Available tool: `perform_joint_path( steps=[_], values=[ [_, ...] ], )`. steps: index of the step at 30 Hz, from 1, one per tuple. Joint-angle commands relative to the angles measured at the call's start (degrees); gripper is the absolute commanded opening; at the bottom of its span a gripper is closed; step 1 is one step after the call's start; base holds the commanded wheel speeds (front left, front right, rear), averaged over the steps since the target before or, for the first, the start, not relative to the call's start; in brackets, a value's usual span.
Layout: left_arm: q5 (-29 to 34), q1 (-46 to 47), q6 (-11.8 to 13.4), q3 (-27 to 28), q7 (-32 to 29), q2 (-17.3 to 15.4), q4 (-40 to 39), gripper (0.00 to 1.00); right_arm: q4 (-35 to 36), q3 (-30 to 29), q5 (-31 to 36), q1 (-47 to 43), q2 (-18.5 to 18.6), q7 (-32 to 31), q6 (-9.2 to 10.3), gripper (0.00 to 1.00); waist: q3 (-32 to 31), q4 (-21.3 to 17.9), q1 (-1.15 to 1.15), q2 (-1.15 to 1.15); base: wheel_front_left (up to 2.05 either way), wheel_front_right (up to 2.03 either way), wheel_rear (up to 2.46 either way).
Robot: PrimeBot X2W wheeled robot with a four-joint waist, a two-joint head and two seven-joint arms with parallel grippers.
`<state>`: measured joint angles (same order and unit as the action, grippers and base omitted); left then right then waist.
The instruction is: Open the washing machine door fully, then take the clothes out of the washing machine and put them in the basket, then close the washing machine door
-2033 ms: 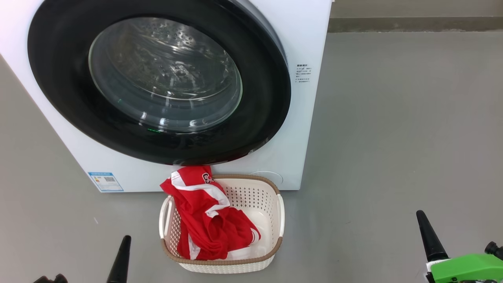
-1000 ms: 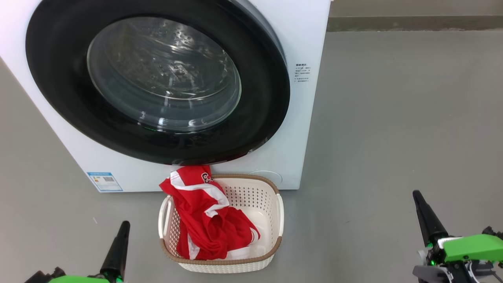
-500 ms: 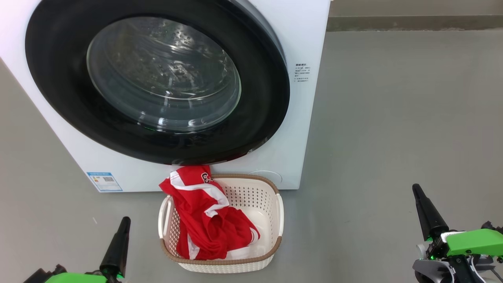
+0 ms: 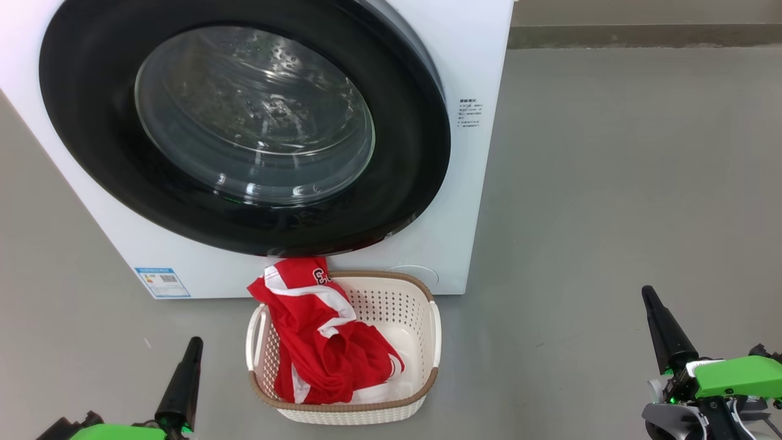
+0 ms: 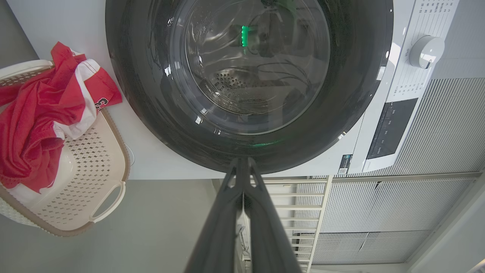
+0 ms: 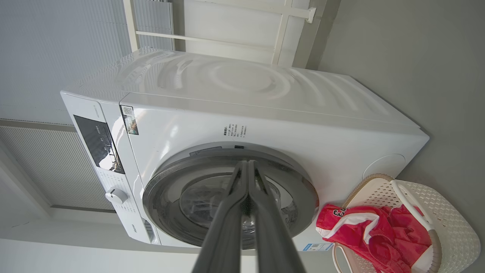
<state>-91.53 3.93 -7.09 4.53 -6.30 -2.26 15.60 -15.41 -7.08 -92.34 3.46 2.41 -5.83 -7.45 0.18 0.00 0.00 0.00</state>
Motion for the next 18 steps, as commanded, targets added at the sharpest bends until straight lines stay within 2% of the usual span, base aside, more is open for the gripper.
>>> perform_joint_path(
  steps=[1,18],
  values=[
    [-0.6,2.3,-0.4,2.1,-0.2,-0.6,-1.6,0.0,1.4,0.9,-0.1,2.7,0.8,-0.3,-0.03,0.0,0.0,0.0,0.0,0.0,0.0,0.0,0.0],
    [-0.6,2.3,-0.4,2.0,-0.2,-0.6,-1.6,0.0,1.4,0.8,-0.1,2.7,0.7,-0.4,-0.03,0.0,0.0,0.0,0.0,0.0,0.0,0.0,0.0]
  ],
)
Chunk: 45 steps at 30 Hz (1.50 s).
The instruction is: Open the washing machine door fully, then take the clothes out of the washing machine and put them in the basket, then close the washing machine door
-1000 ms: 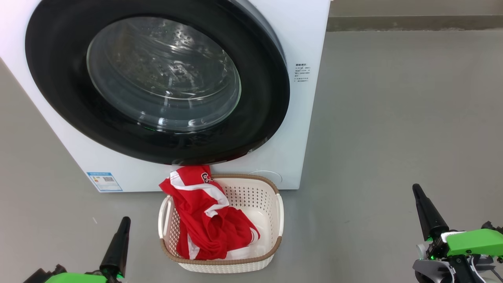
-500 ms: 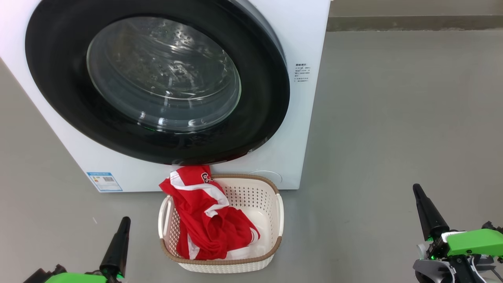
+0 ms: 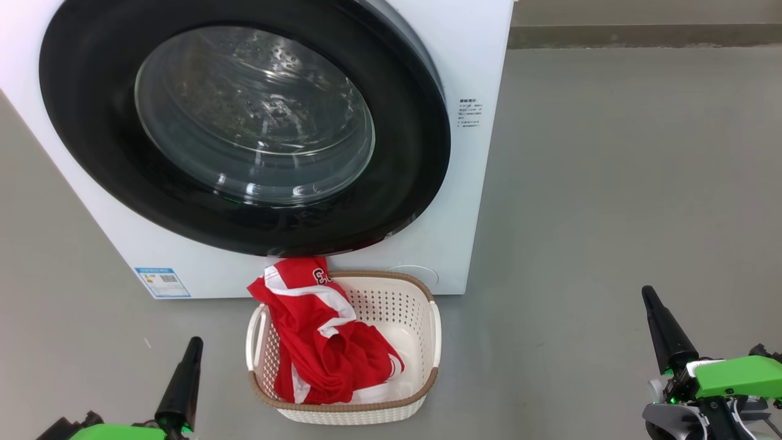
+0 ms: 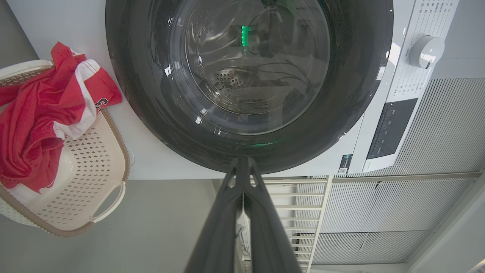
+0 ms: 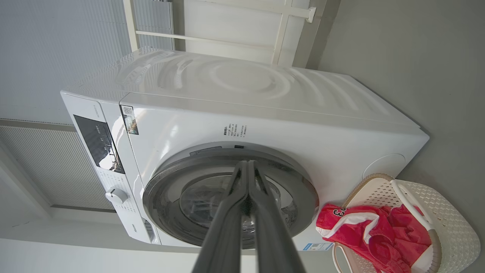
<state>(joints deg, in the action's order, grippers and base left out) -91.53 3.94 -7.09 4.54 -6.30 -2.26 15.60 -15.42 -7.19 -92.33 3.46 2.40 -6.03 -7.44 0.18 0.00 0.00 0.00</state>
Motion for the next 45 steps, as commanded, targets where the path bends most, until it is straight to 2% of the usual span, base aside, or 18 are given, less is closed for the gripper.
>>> perform_joint_path(
  steps=[1,45],
  values=[
    [-0.6,2.3,-0.4,2.0,-0.2,-0.6,-1.6,0.0,1.4,1.0,-0.1,2.7,0.7,-0.2,-0.05,0.0,0.0,0.0,0.0,0.0,0.0,0.0,0.0],
    [-0.6,2.3,-0.4,2.0,-0.2,-0.6,-1.6,0.0,1.4,0.8,0.1,2.7,0.6,-0.4,-0.05,0.0,0.0,0.0,0.0,0.0,0.0,0.0,0.0]
  ],
)
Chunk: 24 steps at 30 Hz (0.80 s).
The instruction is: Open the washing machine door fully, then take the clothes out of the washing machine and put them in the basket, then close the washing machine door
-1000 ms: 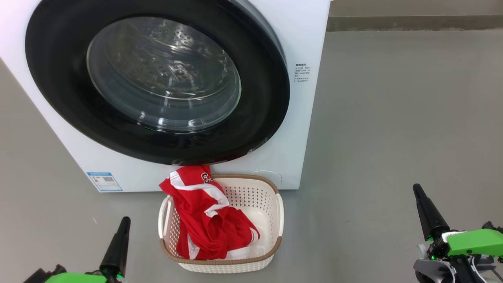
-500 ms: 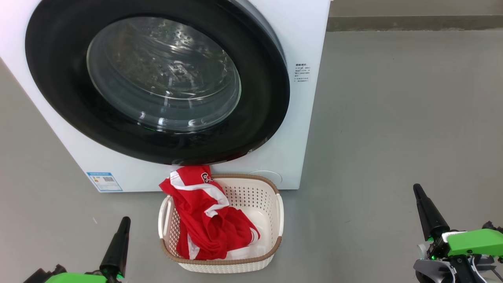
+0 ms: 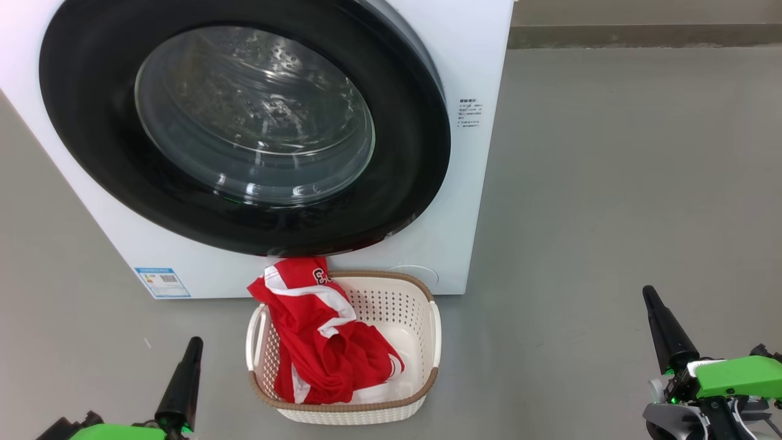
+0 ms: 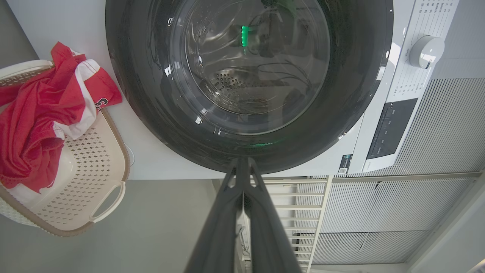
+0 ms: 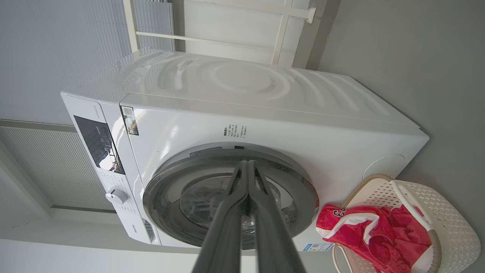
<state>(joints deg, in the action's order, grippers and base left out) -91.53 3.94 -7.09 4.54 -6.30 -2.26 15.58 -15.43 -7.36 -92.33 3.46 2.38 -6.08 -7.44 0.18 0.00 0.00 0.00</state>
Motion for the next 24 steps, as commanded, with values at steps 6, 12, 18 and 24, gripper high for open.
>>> perform_joint_path(
  steps=[6,12,18,24],
  values=[
    [-0.6,2.3,-0.4,2.0,-0.2,-0.6,-1.6,0.0,1.4,0.9,0.1,2.7,0.6,-0.3,-0.05,0.0,0.0,0.0,0.0,0.0,0.0,0.0,0.0],
    [-0.6,2.3,-0.4,2.0,-0.2,-0.6,-1.6,0.0,1.4,0.9,0.1,2.7,0.6,-0.3,-0.05,0.0,0.0,0.0,0.0,0.0,0.0,0.0,0.0],
    [-0.6,2.3,-0.4,2.0,-0.2,-0.6,-1.6,0.0,1.4,0.9,0.1,2.7,0.6,-0.4,-0.05,0.0,0.0,0.0,0.0,0.0,0.0,0.0,0.0],
    [-0.6,2.3,-0.4,2.0,-0.2,-0.6,-1.6,0.0,1.4,0.9,0.1,2.7,0.6,-0.4,-0.05,0.0,0.0,0.0,0.0,0.0,0.0,0.0,0.0]
  ],
)
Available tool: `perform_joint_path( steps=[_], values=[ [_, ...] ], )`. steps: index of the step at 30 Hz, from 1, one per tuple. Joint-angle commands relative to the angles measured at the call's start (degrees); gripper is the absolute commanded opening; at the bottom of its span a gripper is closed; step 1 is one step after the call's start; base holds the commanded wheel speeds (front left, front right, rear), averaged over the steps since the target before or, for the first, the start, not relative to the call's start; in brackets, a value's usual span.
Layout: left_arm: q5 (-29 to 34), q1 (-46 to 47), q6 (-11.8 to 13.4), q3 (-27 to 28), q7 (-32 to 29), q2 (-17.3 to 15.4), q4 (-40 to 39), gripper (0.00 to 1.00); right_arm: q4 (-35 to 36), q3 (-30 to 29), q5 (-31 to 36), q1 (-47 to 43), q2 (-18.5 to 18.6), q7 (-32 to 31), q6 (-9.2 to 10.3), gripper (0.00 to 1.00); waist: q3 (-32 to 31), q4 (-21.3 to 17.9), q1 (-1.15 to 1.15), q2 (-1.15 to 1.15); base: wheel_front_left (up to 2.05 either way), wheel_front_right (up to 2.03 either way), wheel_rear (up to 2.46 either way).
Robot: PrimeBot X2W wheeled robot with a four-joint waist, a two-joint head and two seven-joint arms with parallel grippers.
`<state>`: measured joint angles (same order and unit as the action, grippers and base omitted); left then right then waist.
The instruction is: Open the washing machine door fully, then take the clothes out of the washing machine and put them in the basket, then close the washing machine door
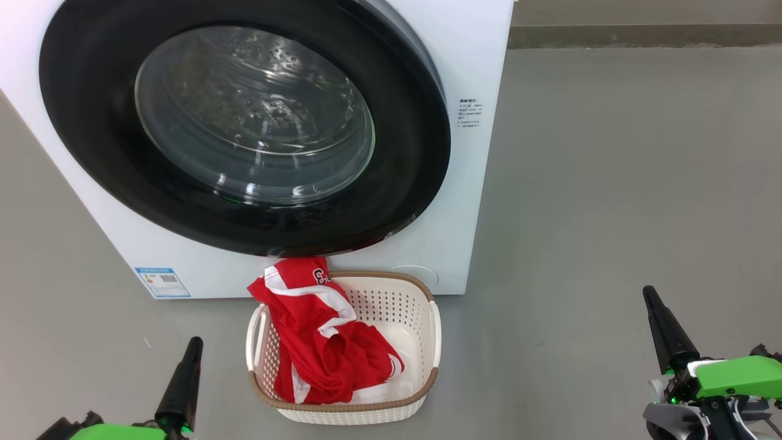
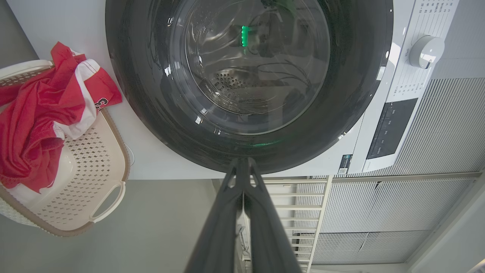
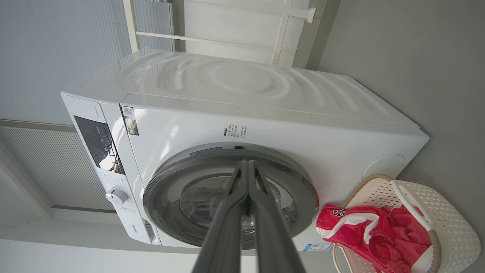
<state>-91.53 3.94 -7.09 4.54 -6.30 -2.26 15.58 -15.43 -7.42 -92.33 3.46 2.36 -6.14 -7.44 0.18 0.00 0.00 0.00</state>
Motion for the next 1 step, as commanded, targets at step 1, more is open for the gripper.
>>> perform_joint_path(
  steps=[1],
  values=[
    [-0.6,2.3,-0.4,2.0,-0.2,-0.6,-1.6,0.0,1.4,1.0,0.1,2.7,0.6,-0.3,-0.05,0.0,0.0,0.0,0.0,0.0,0.0,0.0,0.0]
  ],
)
